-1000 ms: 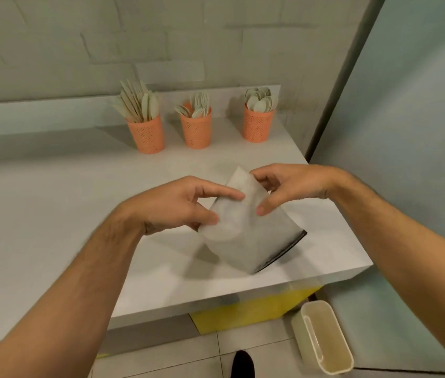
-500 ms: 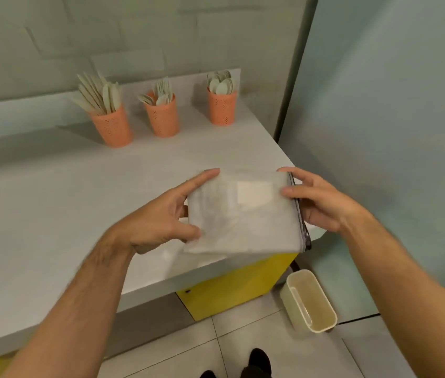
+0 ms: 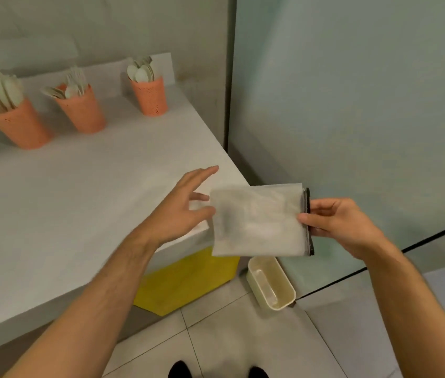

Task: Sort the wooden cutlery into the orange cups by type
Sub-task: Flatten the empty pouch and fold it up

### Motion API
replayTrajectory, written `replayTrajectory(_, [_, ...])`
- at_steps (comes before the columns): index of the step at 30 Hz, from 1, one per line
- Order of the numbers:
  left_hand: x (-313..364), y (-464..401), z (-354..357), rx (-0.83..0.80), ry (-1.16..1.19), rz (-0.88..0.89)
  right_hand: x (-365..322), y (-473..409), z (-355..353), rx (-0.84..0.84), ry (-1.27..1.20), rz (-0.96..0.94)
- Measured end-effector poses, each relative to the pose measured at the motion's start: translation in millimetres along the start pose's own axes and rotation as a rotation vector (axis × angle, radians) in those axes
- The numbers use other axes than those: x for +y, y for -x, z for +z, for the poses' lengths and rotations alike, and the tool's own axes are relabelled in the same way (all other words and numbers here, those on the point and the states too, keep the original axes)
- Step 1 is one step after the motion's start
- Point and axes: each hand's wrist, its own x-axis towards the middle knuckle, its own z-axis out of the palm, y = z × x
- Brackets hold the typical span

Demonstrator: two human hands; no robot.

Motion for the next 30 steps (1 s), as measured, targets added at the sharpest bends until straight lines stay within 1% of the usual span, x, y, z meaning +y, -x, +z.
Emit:
replayTrajectory(2, [-2.4,-26.0,25.3,0.132,-0.203,0.076,11.3,4.6,-33.7,0.063,0.168,0.016])
replayTrajectory(3, [-3.9,-39.8,37.9,0.145,-0.307,0.115,18.8,4.6,-48.8,0.09,0.301,0.022])
replayTrajectory(4, [-6.4,-53.8,51.3,0.119,-0.42,0.154,27.2,4.0,-60.4,0.113,0.441,0.03])
replayTrajectory(6, [-12.9,-80.7,77.9,-0.012,-0.68,0.197,47.3,0.6,-71.0,0.155,0.656,0.035])
replayTrajectory(8, [-21.5,-100.5,99.3,-0.141,-0.923,0.18,77.6,-9.3,-73.0,0.183,0.741,0.051])
replayTrajectory(9, [-26.8,-106.1,107.1,-0.165,-1.008,0.169,96.9,-17.3,-73.5,0.183,0.782,0.062])
replayTrajectory(11, [-37.5,-111.3,117.4,-0.108,-1.108,0.205,139.2,-36.7,-73.2,0.165,0.88,0.115])
replayTrajectory(13, [-46.2,-112.1,121.0,-0.008,-1.15,0.283,180.8,-56.5,-69.8,0.153,0.945,0.173])
replayTrajectory(15, [-53.2,-114.5,121.4,0.045,-1.139,0.352,220.2,-75.0,-62.6,0.14,0.998,0.199])
replayTrajectory(19, [-58.3,-119.0,122.7,0.08,-1.12,0.39,293.6,-111.5,-45.2,0.132,1.072,0.229])
replayTrajectory(23, [-63.8,-124.0,121.2,0.116,-1.116,0.451,364.0,-147.2,-26.3,0.147,1.049,0.271])
replayTrajectory(25, [-66.3,-127.2,120.2,0.116,-1.109,0.462,393.2,-164.0,-17.7,0.123,1.025,0.305])
replayTrajectory(28, [-69.0,-130.3,118.5,0.126,-1.105,0.501,428.2,-180.0,-6.9,0.073,0.992,0.336])
replayTrajectory(30, [-69.3,-130.9,117.9,0.124,-1.108,0.5,440.6,-182.4,-3.9,0.094,0.942,0.339])
